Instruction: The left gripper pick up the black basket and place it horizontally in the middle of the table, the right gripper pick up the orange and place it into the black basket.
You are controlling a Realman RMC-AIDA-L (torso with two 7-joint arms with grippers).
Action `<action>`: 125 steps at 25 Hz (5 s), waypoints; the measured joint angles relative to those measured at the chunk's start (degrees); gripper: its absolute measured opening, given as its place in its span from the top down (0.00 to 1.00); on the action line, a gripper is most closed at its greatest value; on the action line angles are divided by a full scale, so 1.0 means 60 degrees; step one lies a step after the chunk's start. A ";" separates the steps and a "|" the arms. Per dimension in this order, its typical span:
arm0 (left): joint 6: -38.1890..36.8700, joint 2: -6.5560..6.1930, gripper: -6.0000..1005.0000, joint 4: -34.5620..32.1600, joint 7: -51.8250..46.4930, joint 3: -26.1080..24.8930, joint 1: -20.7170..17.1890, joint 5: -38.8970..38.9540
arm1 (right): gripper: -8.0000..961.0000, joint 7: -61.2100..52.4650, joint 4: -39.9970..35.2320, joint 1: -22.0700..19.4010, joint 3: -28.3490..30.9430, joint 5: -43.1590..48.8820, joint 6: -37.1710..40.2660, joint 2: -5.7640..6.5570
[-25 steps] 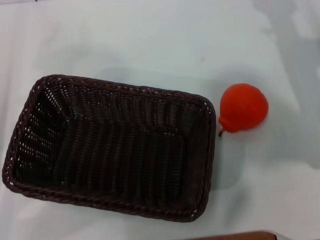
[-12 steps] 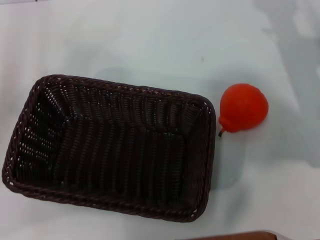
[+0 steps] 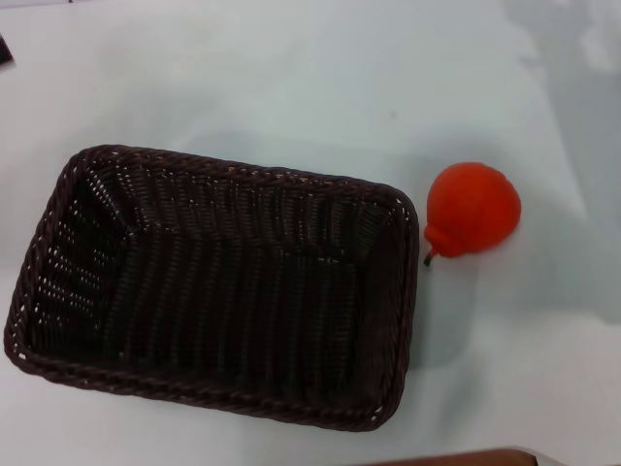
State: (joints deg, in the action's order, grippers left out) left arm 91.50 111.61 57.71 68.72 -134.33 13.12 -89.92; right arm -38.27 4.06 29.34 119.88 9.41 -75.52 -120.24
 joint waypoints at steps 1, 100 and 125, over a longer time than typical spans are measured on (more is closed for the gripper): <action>0.0104 0.0067 0.34 0.0557 -0.0548 -0.0008 -0.0024 -0.0589 | 0.02 0.0003 0.0008 0.0001 0.0000 -0.0029 0.0063 0.0004; -0.1174 0.2161 0.77 0.3655 -0.7734 0.1155 -0.0142 -0.6421 | 0.02 -0.0003 0.0012 0.0045 0.0396 -0.0294 0.1410 0.0039; -0.1462 0.2053 0.46 0.3483 -0.7162 0.0550 -0.0243 -0.6055 | 0.02 0.0056 -0.0001 0.0023 0.0341 -0.0289 0.1411 0.0046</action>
State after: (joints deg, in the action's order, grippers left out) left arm 82.72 123.93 78.61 25.75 -131.03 11.66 -126.25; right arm -37.93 4.05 29.48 121.93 7.68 -67.05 -119.97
